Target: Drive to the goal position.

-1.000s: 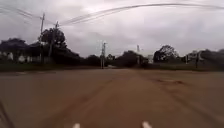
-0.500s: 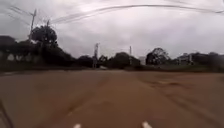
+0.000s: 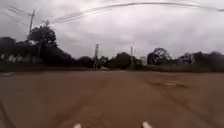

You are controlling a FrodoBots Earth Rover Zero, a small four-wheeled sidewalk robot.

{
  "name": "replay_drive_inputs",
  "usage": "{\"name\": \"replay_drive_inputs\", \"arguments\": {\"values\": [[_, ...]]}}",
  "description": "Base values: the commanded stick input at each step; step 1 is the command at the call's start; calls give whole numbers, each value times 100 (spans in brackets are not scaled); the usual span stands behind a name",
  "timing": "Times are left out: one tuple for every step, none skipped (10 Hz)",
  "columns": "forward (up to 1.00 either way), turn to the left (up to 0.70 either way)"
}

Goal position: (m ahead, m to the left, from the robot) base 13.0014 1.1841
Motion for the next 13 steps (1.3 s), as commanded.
{"name": "replay_drive_inputs", "arguments": {"values": [[70,4],[70,2],[70,1],[70,0],[70,-16],[70,-33],[70,-34],[70,-33],[70,-34],[70,-34],[70,0],[70,0],[70,0]]}}
